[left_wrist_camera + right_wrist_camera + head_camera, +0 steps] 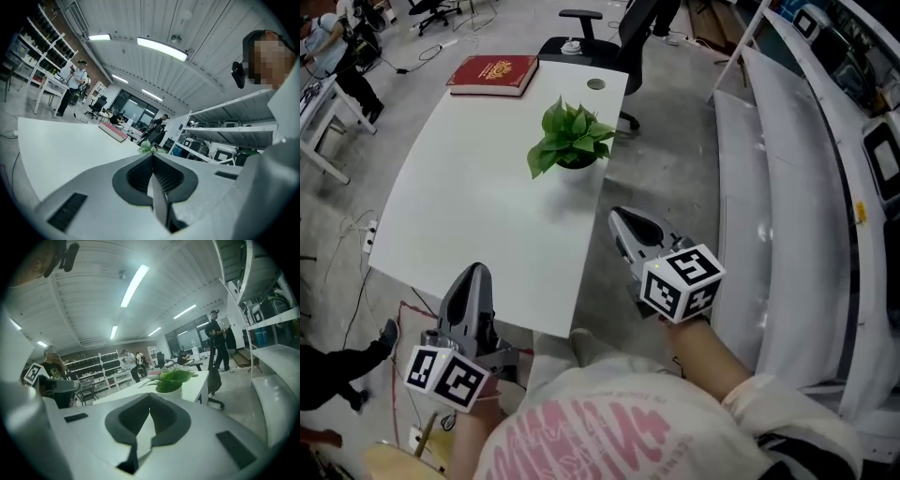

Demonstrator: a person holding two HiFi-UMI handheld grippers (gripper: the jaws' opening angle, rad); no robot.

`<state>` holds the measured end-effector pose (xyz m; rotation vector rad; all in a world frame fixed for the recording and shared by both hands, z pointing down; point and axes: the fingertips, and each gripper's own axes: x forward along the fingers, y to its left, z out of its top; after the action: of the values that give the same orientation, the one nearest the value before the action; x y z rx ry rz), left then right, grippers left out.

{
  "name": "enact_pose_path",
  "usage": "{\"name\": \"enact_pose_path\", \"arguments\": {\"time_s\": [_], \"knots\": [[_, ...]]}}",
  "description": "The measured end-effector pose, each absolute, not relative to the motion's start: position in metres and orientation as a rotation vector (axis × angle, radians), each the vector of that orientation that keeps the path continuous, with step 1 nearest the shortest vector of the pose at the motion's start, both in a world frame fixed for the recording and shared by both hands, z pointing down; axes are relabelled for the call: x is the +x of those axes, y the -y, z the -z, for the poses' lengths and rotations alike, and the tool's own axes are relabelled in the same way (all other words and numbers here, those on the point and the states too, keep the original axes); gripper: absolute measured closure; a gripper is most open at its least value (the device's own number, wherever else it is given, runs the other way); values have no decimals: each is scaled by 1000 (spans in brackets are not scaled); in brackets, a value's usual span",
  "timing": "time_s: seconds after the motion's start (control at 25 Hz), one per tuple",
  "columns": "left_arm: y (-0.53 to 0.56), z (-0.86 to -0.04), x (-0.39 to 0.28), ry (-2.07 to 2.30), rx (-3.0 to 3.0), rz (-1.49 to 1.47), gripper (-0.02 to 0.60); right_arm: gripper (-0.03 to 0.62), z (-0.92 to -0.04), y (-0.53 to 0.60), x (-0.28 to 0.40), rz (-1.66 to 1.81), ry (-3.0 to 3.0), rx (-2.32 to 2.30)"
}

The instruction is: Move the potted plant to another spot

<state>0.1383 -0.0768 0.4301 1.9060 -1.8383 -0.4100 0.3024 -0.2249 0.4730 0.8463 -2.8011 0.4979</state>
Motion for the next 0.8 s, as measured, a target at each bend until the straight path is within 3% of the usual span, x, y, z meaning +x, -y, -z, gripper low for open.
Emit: {"name": "enact_pose_path", "arguments": {"time_s": [0.8], "knots": [[158,-485,97,1707,1868,289,578,588,-542,297,260,-677,2720,905]]}}
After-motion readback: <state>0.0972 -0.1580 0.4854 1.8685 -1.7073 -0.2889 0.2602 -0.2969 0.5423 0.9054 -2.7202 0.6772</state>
